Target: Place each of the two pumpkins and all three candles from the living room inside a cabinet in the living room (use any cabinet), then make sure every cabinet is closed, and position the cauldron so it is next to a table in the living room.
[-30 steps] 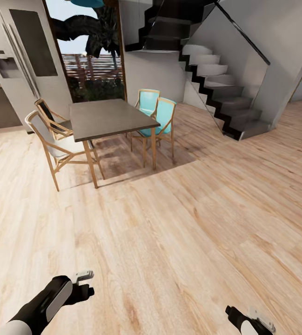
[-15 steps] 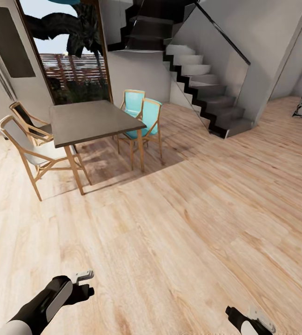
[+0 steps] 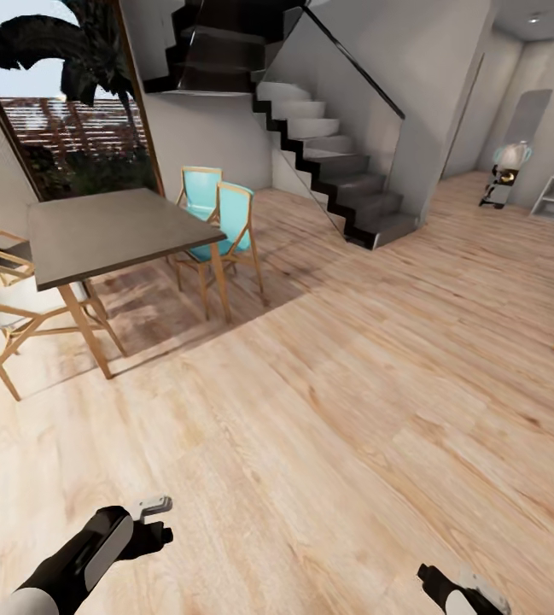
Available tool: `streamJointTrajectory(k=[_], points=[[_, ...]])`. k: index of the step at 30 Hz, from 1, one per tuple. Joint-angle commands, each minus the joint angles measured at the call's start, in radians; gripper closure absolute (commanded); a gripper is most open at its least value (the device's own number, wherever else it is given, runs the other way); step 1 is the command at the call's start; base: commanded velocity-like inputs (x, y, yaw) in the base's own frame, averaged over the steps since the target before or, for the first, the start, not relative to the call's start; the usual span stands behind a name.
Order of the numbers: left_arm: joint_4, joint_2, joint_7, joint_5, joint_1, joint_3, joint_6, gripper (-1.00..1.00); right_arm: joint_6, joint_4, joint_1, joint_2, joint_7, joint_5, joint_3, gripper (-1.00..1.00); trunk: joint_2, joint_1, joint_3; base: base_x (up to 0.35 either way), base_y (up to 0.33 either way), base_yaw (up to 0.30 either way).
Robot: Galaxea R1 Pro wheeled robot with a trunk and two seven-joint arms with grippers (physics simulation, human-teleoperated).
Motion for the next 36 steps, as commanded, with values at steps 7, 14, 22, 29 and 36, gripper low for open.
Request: streamJointTrajectory(k=[7, 14, 22, 29, 36], points=[[-0.002, 0.001, 0.009, 0.011, 0.000, -0.009, -0.006, -1.00, 0.006, -0.002, 0.000, 0.000, -0.004, -0.004, -0.023, -1.00, 0.000, 0.001, -0.003, 0.343, 0.000, -0.265], [-0.002, 0.000, 0.009, 0.011, 0.000, -0.011, -0.009, -1.00, 0.003, -0.002, 0.000, 0.000, -0.005, -0.004, -0.023, -1.00, 0.000, 0.001, -0.005, 0.347, 0.000, -0.071], [-0.002, 0.000, 0.009, 0.011, 0.000, -0.011, -0.009, -1.00, 0.004, -0.002, 0.000, 0.000, -0.005, -0.004, -0.023, -1.00, 0.000, 0.001, -0.005, 0.347, 0.000, -0.195], [-0.002, -0.001, 0.009, 0.009, 0.000, -0.011, -0.009, -1.00, 0.003, -0.002, 0.000, 0.000, -0.005, -0.004, -0.023, -1.00, 0.000, 0.001, -0.005, 0.290, -0.049, -0.271], [-0.003, -0.001, 0.009, 0.009, 0.000, -0.011, -0.009, -1.00, 0.004, -0.002, 0.000, 0.000, -0.005, -0.004, -0.023, -1.00, 0.000, 0.001, -0.005, 0.059, -0.008, -0.275]])
